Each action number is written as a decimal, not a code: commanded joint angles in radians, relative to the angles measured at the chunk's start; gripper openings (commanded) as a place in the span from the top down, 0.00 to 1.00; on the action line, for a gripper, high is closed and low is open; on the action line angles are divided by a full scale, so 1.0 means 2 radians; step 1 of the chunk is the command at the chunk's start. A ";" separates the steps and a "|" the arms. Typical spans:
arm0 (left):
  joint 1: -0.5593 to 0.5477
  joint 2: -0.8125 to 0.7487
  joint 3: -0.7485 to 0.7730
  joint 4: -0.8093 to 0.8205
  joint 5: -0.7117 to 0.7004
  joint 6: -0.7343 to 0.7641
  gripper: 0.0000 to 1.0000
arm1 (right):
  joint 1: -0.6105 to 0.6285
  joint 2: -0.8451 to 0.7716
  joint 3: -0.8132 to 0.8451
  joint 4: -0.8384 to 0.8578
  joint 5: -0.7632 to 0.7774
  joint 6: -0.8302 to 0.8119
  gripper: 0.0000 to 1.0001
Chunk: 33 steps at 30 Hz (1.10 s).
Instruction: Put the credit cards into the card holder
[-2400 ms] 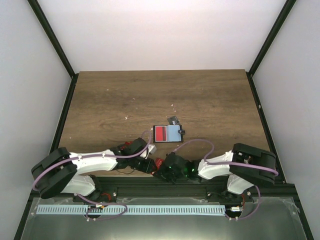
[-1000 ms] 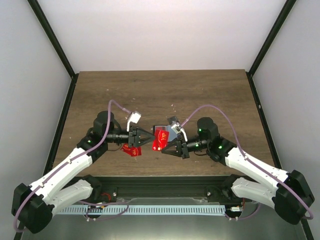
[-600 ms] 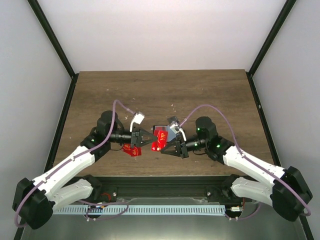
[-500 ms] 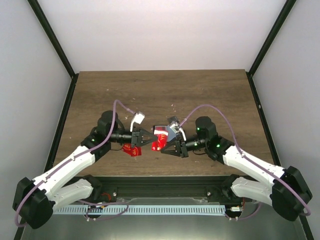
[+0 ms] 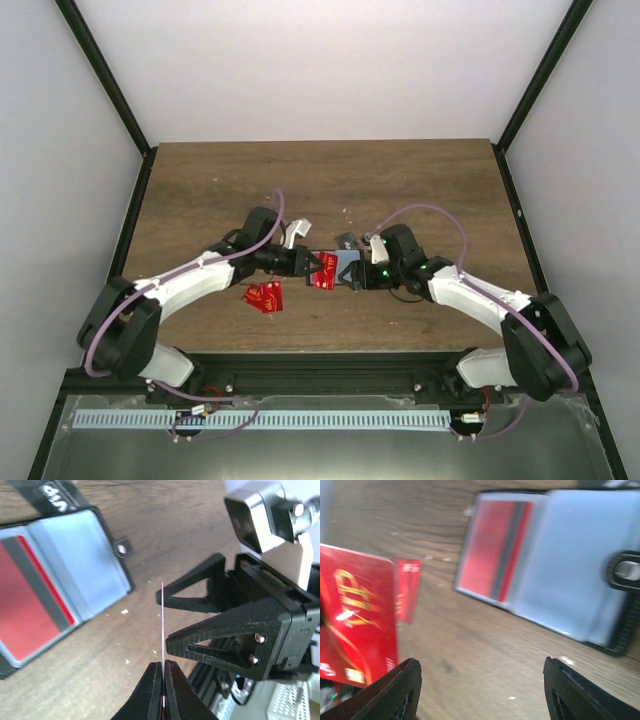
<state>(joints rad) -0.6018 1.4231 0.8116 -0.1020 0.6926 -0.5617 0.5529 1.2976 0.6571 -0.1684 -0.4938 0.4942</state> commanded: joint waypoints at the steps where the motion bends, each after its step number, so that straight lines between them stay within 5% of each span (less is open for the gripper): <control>1: 0.015 0.047 0.043 -0.036 -0.035 0.018 0.96 | -0.002 0.025 0.034 -0.050 0.116 0.001 0.30; 7: 0.043 0.138 0.082 -0.041 -0.008 0.027 0.96 | -0.002 0.051 0.057 -0.056 0.177 0.002 0.30; 14: 0.054 0.219 0.131 -0.072 0.030 0.054 0.96 | -0.002 0.103 0.076 -0.057 0.221 0.006 0.42; 33: 0.054 0.246 0.147 -0.079 0.037 0.050 0.96 | -0.003 0.168 0.064 -0.012 0.194 0.003 0.54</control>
<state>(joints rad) -0.4961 1.8954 1.0737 -0.2584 0.7471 -0.4671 0.5518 1.6043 0.7769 -0.2054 -0.0906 0.5114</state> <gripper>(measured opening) 0.041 0.467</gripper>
